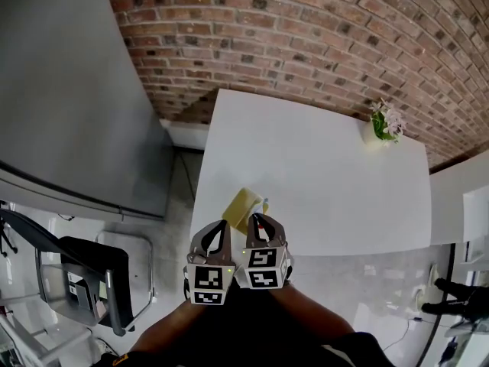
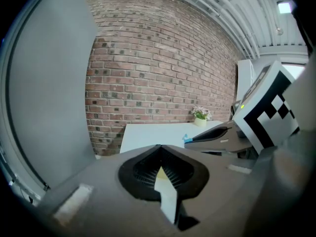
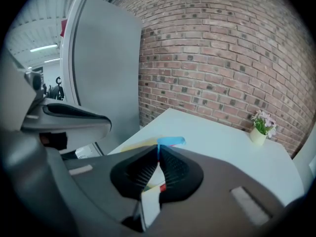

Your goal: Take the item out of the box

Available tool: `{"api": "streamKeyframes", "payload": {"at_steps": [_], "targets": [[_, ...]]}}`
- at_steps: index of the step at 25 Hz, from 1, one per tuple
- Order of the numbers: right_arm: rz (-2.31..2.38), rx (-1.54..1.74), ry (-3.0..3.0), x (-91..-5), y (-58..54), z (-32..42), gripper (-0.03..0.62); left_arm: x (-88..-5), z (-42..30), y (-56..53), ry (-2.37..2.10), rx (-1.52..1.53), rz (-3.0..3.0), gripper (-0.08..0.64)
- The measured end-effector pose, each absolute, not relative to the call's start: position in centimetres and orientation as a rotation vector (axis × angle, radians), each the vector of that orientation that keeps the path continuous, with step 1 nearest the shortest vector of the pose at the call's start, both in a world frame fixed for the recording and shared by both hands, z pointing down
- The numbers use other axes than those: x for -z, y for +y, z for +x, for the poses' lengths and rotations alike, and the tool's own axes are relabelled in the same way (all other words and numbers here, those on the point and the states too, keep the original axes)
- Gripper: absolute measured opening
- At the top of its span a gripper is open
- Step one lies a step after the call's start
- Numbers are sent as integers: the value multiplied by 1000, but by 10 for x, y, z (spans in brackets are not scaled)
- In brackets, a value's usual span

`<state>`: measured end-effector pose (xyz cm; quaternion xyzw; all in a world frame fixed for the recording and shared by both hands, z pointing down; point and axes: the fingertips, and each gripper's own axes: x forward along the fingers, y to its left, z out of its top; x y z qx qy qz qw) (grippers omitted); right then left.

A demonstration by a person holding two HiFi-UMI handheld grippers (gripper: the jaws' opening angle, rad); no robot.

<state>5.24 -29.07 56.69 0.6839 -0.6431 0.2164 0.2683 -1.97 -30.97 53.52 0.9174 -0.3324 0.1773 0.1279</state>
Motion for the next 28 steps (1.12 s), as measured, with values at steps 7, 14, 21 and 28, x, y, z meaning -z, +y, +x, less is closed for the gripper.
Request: {"api": "streamKeyframes", "payload": {"at_steps": [7, 14, 21, 28], "targets": [[1894, -535, -1800, -528, -279, 56, 14, -516, -13, -289, -940, -472, 2690, 5], [1884, -467, -1888, -502, -251, 66, 14, -490, -11, -259, -1020, -426, 2675, 5], [1884, -429, -1965, -480, -207, 87, 14, -479, 0, -217, -1090, -418, 2649, 5], [1846, -414, -2029, -476, -154, 103, 14, -471, 20, -167, -1122, -406, 2650, 5]]}}
